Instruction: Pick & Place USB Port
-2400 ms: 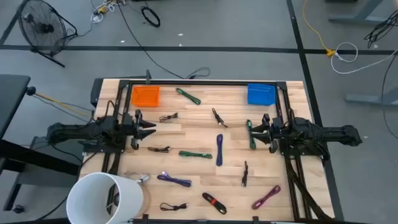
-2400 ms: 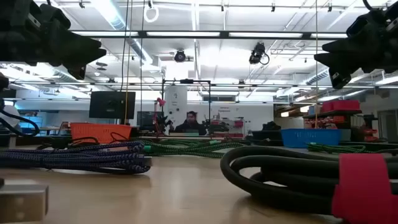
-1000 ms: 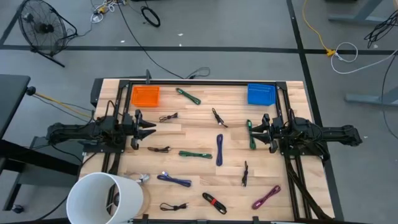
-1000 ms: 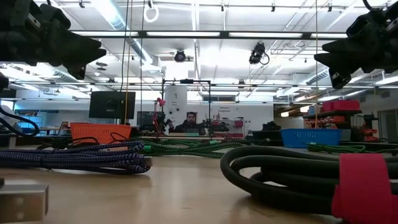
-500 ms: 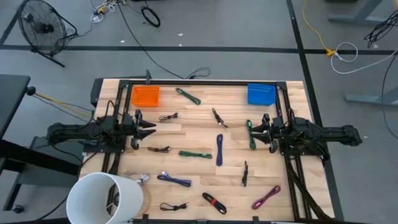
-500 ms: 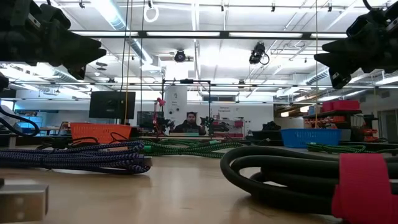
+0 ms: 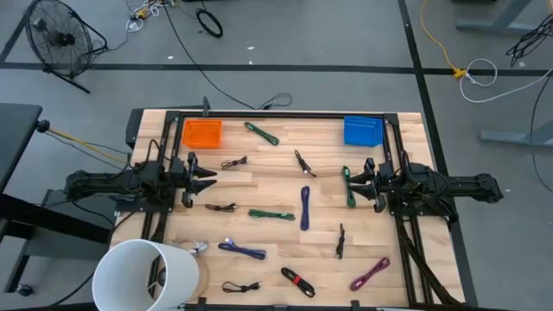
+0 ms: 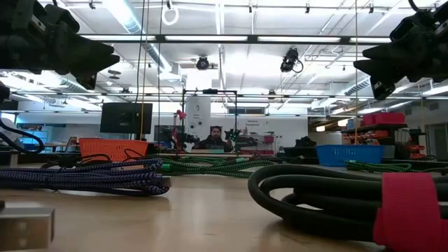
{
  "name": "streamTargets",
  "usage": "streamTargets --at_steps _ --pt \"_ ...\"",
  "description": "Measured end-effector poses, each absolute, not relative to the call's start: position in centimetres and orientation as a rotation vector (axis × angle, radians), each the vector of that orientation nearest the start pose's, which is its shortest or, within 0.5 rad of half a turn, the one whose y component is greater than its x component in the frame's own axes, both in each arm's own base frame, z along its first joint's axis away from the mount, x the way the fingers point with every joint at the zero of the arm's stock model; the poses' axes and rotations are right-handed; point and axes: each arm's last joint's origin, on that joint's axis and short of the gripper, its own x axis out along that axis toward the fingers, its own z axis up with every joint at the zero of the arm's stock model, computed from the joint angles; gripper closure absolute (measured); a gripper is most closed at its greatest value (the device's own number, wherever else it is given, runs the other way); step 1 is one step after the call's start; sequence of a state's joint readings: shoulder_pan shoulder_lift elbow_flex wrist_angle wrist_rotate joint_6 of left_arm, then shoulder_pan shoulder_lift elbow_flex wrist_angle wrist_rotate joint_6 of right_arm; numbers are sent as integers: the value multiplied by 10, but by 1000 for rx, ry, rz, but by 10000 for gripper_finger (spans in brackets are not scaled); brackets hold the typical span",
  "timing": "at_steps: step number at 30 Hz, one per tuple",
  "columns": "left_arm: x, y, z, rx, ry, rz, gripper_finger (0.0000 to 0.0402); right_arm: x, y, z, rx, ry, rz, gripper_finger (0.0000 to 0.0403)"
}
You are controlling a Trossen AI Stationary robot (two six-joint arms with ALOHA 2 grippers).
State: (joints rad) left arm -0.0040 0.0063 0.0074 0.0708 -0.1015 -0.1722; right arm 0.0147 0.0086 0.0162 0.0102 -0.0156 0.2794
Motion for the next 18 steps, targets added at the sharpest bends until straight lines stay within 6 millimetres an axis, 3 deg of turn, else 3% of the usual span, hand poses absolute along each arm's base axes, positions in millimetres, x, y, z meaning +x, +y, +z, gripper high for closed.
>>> streamTargets --at_steps 9,18 --pt "97 3 172 -176 -81 97 278 97 -4 173 263 -79 -154 279" --pt "97 3 178 -180 -138 114 278 91 -14 185 231 -233 -524 279"
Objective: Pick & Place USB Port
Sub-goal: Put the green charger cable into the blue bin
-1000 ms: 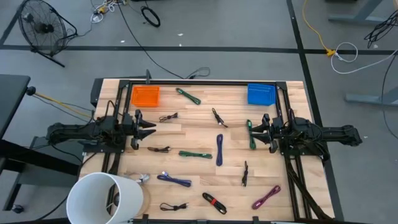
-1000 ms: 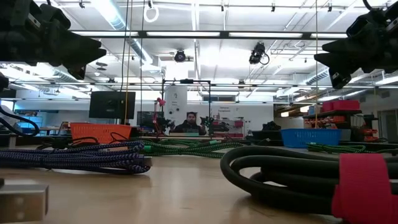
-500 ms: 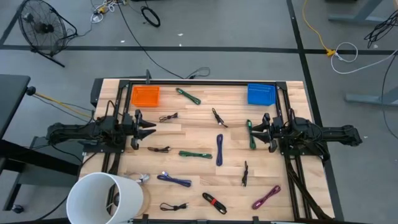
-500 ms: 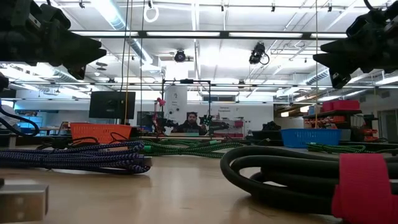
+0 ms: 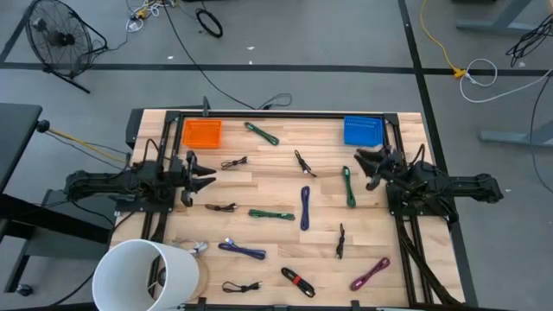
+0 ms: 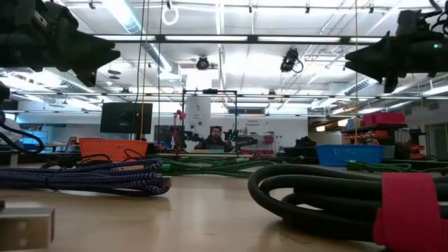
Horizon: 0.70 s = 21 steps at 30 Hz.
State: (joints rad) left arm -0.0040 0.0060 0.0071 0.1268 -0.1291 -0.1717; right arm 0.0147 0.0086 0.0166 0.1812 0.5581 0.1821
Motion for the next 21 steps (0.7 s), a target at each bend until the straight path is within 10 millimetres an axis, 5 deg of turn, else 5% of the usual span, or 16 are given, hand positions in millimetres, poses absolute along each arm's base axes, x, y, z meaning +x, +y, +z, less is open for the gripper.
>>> streamTargets --at_steps 7,13,21 --pt "96 3 181 -183 -177 112 278 97 -14 173 386 -88 -532 279" --pt "96 3 181 -182 -169 112 278 96 -14 155 434 334 -659 279" --pt "96 4 181 -182 -170 119 278 108 -13 131 492 606 -670 279"
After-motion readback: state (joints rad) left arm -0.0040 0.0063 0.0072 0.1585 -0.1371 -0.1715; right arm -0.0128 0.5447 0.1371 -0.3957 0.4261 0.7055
